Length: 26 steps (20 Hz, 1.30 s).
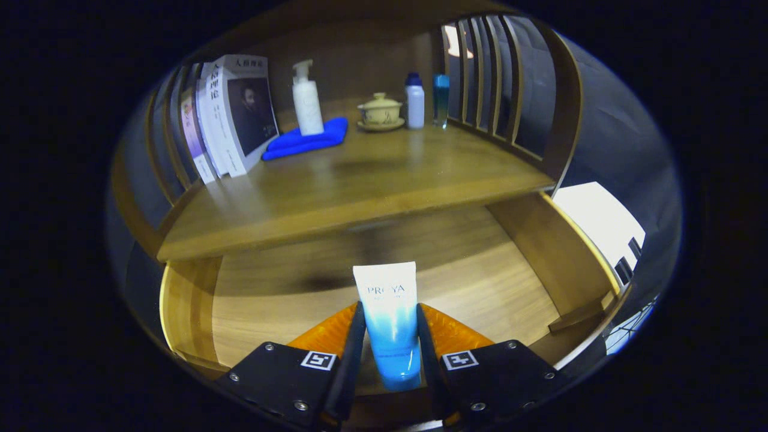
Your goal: Pull open the drawer, take out the items inside it, and place them on the countertop above the cabinet.
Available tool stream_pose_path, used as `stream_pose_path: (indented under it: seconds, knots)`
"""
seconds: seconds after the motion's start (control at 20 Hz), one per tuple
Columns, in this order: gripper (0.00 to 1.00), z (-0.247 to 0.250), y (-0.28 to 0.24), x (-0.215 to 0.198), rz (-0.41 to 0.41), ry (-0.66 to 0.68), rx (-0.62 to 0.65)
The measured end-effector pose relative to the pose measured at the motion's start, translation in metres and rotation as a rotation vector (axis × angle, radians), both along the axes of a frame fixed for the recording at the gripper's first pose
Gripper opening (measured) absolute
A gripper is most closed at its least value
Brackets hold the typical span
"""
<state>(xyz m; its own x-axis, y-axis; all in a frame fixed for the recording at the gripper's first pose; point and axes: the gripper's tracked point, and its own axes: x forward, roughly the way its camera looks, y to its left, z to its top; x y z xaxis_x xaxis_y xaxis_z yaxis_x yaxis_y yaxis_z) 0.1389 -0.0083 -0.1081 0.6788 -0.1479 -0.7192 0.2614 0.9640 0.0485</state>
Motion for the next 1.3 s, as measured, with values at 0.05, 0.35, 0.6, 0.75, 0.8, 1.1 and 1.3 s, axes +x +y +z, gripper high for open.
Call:
stream_pose_path:
  seconds: [0.05, 0.35, 0.6, 0.75, 0.8, 1.1, 1.3]
  knots:
    - [0.50, 0.011, 0.000, 0.001, 0.002, -0.028, -0.010]
    - [0.50, 0.070, 0.004, 0.010, 0.047, -0.175, -0.084]
    - [0.50, 0.102, 0.012, 0.037, 0.086, -0.241, -0.123]
    - [0.50, 0.108, 0.016, 0.061, 0.103, -0.255, -0.118]
    - [0.50, 0.108, 0.015, 0.069, 0.110, -0.255, -0.123]
    - [0.50, 0.093, 0.012, 0.120, 0.137, -0.227, -0.099]
    - [0.50, 0.085, 0.006, 0.154, 0.142, -0.189, -0.065]
